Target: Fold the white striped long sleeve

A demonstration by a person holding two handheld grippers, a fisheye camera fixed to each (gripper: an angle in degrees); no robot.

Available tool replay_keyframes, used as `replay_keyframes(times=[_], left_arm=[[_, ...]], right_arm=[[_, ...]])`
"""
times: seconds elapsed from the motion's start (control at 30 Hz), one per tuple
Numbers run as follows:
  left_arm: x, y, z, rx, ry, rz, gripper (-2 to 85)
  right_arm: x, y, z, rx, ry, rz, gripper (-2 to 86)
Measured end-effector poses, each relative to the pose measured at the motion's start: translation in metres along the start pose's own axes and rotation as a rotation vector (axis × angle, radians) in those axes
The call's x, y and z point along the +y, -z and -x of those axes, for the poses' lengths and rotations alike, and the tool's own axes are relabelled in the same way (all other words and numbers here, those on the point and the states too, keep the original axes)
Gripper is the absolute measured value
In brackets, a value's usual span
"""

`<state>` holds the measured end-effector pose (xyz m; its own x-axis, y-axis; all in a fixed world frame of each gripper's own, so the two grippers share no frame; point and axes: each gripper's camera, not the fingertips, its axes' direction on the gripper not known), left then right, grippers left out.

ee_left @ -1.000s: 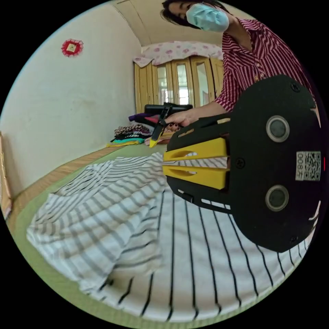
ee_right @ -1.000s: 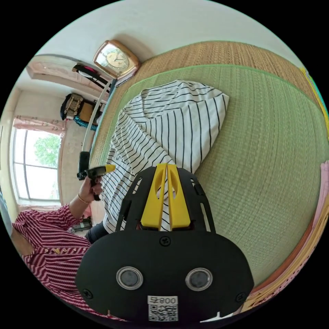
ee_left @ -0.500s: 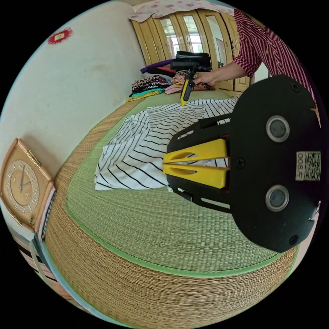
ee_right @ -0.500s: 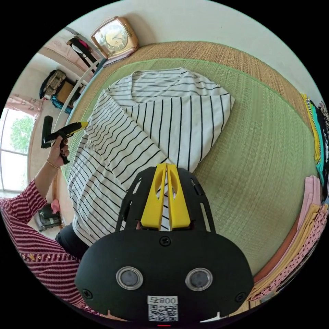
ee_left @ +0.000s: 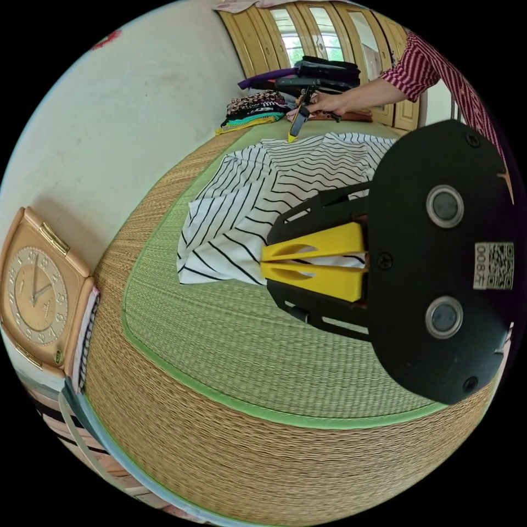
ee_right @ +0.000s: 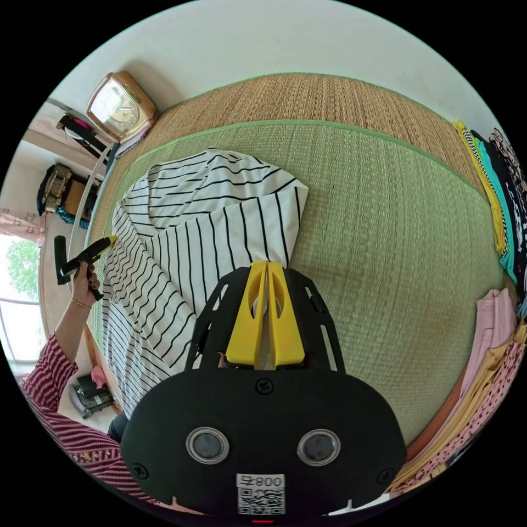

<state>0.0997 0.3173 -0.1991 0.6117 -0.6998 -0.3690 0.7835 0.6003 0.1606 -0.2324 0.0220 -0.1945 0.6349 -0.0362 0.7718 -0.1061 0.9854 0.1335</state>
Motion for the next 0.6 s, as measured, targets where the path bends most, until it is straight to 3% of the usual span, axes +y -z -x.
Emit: replay_keyframes(times=[0.2, 0.33, 0.6], left_arm=[[0.009, 0.016, -0.006, 0.065, -0.065, -0.100, 0.1], [-0.015, -0.001, -0.009, 0.095, -0.113, -0.065, 0.1], [-0.051, -0.043, 0.026, 0.032, -0.120, -0.006, 0.1]], right_arm=[[0.007, 0.031, 0.018, -0.008, 0.039, -0.117, 0.0], [-0.030, 0.033, 0.035, -0.069, 0.079, -0.135, 0.0], [-0.114, -0.012, 0.037, -0.003, 0.070, -0.083, 0.0]])
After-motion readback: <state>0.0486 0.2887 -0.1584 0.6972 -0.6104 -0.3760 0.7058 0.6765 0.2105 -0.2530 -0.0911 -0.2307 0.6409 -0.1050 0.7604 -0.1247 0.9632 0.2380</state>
